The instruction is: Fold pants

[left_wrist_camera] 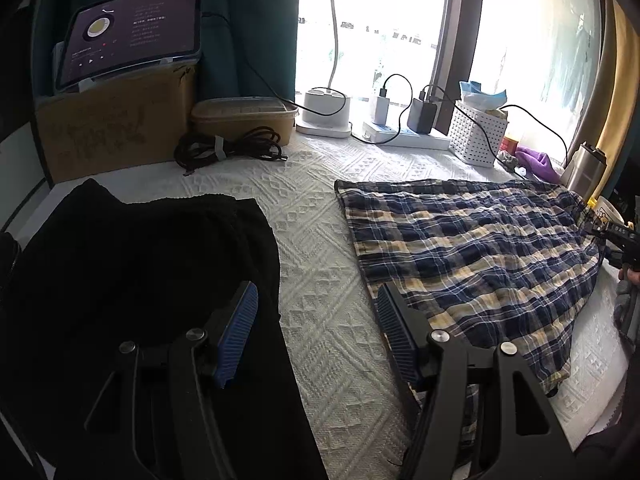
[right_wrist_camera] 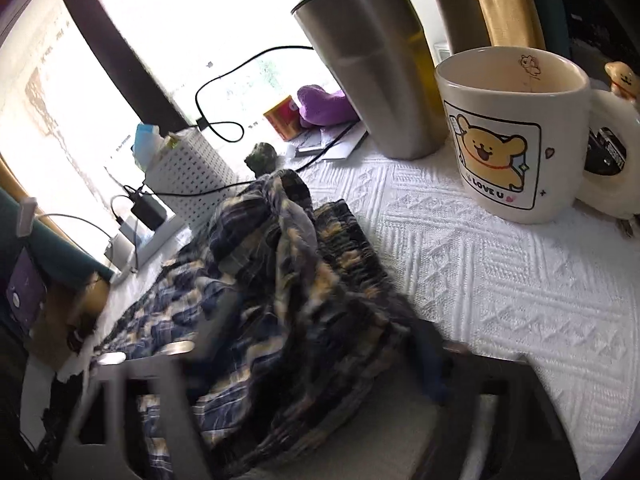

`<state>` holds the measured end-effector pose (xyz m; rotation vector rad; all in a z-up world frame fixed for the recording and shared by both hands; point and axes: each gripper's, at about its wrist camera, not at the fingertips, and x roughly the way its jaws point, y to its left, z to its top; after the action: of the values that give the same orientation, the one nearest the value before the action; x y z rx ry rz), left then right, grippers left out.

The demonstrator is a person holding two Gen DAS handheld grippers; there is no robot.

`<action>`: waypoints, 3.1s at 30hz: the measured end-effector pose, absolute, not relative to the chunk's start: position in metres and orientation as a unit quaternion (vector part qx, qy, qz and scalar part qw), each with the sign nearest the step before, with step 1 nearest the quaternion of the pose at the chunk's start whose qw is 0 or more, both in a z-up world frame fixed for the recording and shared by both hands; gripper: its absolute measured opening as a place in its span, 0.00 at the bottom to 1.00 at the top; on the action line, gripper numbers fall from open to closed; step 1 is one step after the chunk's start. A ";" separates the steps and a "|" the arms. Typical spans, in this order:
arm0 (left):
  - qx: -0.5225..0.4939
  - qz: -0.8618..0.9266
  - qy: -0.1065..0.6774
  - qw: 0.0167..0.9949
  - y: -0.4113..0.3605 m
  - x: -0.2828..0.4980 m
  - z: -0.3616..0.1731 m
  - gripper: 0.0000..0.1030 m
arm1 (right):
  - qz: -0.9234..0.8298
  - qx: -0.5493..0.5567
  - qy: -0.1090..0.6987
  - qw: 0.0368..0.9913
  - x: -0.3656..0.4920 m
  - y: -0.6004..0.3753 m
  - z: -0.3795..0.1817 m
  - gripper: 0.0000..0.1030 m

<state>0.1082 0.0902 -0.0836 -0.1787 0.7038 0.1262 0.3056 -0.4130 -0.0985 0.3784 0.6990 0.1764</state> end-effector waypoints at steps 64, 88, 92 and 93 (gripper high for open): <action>-0.136 0.062 0.331 0.932 0.125 0.082 -0.082 0.60 | 0.414 -0.091 0.283 0.860 0.196 -0.096 -0.055 0.15; -0.064 0.051 0.312 0.947 0.101 0.105 -0.043 0.61 | 0.422 -0.063 0.259 0.866 0.173 -0.126 -0.057 0.93; -0.030 -0.011 0.302 0.953 0.072 0.122 -0.031 0.61 | 0.370 -0.024 0.256 0.893 0.194 -0.172 -0.051 0.93; -0.029 -0.041 0.301 0.952 0.064 0.127 -0.029 0.64 | 0.355 -0.022 0.259 0.898 0.198 -0.182 -0.053 0.93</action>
<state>0.1271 0.0641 -0.0291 -0.0599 0.6112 -0.0842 0.1985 -0.1821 -0.0529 -0.0457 0.5359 0.7351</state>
